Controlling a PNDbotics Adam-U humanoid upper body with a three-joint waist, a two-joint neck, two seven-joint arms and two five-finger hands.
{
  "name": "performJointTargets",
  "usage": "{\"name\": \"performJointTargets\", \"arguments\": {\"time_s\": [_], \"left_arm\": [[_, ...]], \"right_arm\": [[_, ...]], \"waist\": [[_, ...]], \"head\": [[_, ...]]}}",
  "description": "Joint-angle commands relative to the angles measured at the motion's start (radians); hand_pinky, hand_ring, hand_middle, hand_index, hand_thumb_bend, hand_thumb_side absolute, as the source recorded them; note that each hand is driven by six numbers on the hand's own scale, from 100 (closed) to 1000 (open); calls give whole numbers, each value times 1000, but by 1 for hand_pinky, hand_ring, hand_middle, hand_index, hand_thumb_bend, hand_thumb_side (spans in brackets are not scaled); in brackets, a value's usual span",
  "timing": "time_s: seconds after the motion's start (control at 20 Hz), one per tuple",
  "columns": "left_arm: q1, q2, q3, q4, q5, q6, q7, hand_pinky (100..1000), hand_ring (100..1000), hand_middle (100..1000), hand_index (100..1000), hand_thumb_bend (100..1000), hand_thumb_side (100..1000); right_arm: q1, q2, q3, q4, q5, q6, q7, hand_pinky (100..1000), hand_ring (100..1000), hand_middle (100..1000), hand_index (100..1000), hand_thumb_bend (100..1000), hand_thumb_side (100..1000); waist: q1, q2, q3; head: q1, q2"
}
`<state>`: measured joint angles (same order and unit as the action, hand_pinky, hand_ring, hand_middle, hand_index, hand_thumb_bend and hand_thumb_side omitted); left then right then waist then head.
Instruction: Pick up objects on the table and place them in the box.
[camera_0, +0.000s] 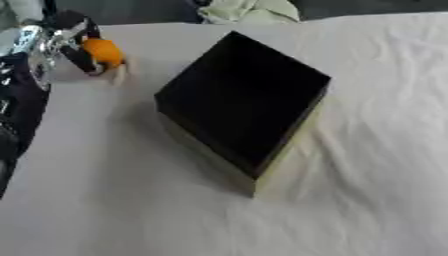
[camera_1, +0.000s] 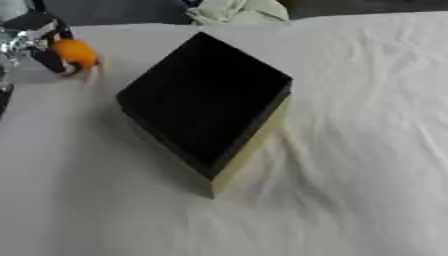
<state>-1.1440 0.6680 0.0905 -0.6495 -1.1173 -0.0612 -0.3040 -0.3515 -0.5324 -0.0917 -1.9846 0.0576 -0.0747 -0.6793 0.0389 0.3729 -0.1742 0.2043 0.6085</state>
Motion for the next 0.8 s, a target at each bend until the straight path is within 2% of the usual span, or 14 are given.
{"name": "performJointTargets", "arguments": {"time_s": [0.05,0.3,0.55,0.8], "left_arm": [[-16,32,-5,-26,3,10,31,119,384,478,495,496,100],[-12,34,-12,-40,-33,26,96,100,300,398,418,542,100],[-7,40,-29,-73,-99,30,146,100,306,409,417,585,100],[-3,40,-42,-137,-131,9,169,100,290,384,388,574,100]], "right_arm": [[-7,-15,-7,-15,-2,-1,-4,771,749,694,854,296,1000],[-2,-11,-8,-15,-5,-1,-5,771,749,694,855,293,1000],[2,-9,-9,-15,-7,-3,-6,771,749,695,855,291,1000],[4,-7,-10,-15,-8,-5,-5,771,749,695,855,288,1000]], "waist": [[0,-31,-3],[2,-43,-4],[4,-56,-5],[5,-67,-4]], "head": [[-1,7],[-1,14],[-1,18],[-2,24]]}}
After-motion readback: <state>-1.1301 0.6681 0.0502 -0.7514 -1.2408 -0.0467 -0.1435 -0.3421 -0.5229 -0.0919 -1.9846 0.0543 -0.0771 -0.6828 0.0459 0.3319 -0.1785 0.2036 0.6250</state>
